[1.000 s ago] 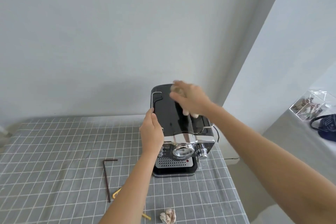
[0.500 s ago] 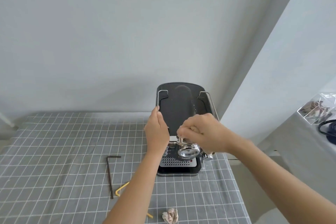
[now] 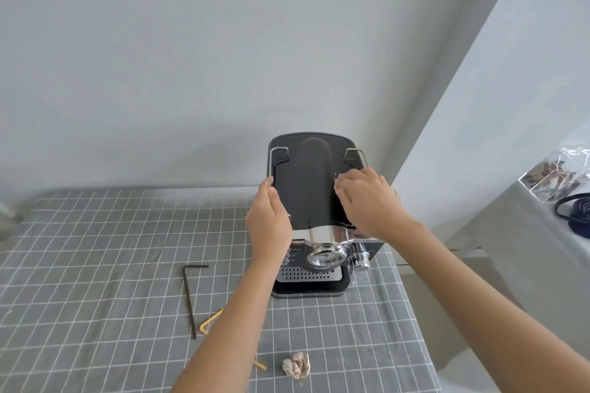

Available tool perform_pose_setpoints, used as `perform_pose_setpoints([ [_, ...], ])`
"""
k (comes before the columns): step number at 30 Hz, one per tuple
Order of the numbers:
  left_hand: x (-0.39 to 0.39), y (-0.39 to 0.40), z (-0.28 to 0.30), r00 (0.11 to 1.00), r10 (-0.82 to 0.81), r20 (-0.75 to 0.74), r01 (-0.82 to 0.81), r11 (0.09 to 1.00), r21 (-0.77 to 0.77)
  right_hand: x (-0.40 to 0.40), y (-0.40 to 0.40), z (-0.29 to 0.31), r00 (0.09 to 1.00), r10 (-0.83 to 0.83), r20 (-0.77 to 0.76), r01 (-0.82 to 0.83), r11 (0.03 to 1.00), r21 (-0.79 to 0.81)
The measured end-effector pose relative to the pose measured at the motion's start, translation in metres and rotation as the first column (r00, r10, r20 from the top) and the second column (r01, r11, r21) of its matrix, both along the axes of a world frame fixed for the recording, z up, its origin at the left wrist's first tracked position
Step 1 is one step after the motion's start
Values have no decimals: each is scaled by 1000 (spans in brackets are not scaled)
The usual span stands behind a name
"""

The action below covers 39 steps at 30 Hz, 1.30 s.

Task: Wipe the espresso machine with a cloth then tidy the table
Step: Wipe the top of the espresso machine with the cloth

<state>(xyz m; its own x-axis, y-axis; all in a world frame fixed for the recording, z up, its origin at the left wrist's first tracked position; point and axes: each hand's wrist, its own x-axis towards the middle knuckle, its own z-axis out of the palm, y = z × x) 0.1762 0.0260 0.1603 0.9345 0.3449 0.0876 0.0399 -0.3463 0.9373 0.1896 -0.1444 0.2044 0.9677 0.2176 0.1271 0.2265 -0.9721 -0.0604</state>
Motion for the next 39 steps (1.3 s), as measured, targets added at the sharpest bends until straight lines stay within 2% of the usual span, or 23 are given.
perform_pose_setpoints([
  [2, 0, 0, -2, 1000, -3, -6, 3, 1000, 0, -17, -2, 8, 996, 72, -54, -75, 996, -44],
  [4, 0, -1, -1, 1000, -9, -22, 9, 1000, -8, -16, -10, 24, 967, 172, -187, -187, 980, -63],
  [6, -1, 0, 2, 999, -20, -25, 20, 1000, -1, -1, -16, 45, 934, 197, -298, -197, 980, 30],
  [7, 0, 0, 3, 999, -24, -22, 24, 1000, -3, 9, -18, 52, 945, 182, -271, -162, 982, 93],
  [9, 0, 0, 4, 1000, -23, -21, 23, 1000, -16, 30, -15, 48, 985, 144, -98, -122, 973, 198],
  [10, 0, -1, 3, 1000, -19, -23, 19, 1000, -18, 37, -10, 40, 991, 114, -65, -100, 978, 185],
  [13, 0, 1, 0, 1000, -12, -24, 12, 1000, -8, 38, 2, 6, 992, -10, -122, 14, 999, 35],
  [19, 1, 0, -2, 1000, -4, -15, 4, 1000, -14, 4, -18, 3, 991, 87, -101, -84, 996, 38],
  [23, 3, -2, -1, 1000, 12, -20, -13, 1000, -16, 27, -8, 3, 998, 34, -43, -36, 999, -29],
  [26, 1, -2, -2, 1000, 15, -14, -15, 1000, -15, 40, -6, 9, 995, -2, -99, -1, 1000, -24],
  [31, 0, -2, -5, 1000, 2, -13, -3, 1000, -25, 0, -19, 6, 990, 113, -89, -112, 994, 20],
  [39, -1, -2, 2, 999, 13, -32, -13, 1000, -4, 22, 6, 4, 999, -33, -17, 31, 997, -75],
])
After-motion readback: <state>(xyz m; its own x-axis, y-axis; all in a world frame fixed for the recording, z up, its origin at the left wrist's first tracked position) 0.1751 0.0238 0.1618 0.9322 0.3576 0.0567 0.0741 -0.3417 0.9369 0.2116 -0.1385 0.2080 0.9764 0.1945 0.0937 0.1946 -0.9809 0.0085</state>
